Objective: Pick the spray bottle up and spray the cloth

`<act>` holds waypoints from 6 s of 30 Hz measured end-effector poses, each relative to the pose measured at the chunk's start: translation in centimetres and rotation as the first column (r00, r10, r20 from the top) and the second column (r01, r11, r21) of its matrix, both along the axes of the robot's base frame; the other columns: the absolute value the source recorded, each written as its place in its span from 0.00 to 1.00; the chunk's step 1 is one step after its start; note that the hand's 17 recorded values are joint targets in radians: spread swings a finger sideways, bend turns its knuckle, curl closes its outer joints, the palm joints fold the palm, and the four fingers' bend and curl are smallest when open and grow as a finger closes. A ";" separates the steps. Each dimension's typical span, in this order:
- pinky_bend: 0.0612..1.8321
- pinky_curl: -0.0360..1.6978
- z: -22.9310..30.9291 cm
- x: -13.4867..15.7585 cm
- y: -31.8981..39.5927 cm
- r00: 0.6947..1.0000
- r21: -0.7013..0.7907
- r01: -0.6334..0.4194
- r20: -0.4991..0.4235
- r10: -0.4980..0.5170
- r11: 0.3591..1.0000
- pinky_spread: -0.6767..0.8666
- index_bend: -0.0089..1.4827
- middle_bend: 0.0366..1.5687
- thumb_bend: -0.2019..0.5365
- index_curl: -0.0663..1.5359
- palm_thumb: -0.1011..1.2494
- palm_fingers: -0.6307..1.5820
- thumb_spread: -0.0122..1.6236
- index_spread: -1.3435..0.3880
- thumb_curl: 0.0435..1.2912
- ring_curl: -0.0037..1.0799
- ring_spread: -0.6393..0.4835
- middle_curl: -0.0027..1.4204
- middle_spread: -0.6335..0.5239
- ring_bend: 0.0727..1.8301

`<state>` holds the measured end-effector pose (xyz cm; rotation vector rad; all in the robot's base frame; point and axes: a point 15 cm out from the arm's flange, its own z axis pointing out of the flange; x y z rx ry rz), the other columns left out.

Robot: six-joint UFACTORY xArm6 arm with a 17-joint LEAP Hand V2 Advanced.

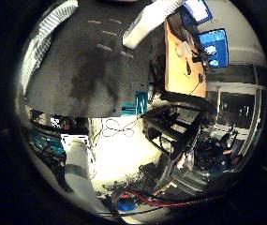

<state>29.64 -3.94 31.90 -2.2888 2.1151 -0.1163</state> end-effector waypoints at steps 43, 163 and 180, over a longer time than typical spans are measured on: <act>0.09 0.19 8.0 1.3 -2.6 0.937 0.508 0.135 0.214 -0.277 0.851 0.69 0.12 0.11 0.25 0.26 0.63 0.43 0.69 0.62 0.26 0.21 0.71 0.25 0.59 0.07; 0.18 0.21 -1.6 11.2 -23.1 0.760 0.844 0.081 0.292 -0.581 0.531 0.64 0.10 0.13 0.25 0.19 0.51 0.31 0.72 0.67 0.21 0.25 0.72 0.24 0.72 0.17; 0.18 0.21 -2.3 13.5 -21.0 0.789 0.835 0.071 0.289 -0.543 0.546 0.65 0.10 0.13 0.25 0.19 0.53 0.31 0.68 0.67 0.21 0.24 0.72 0.24 0.72 0.17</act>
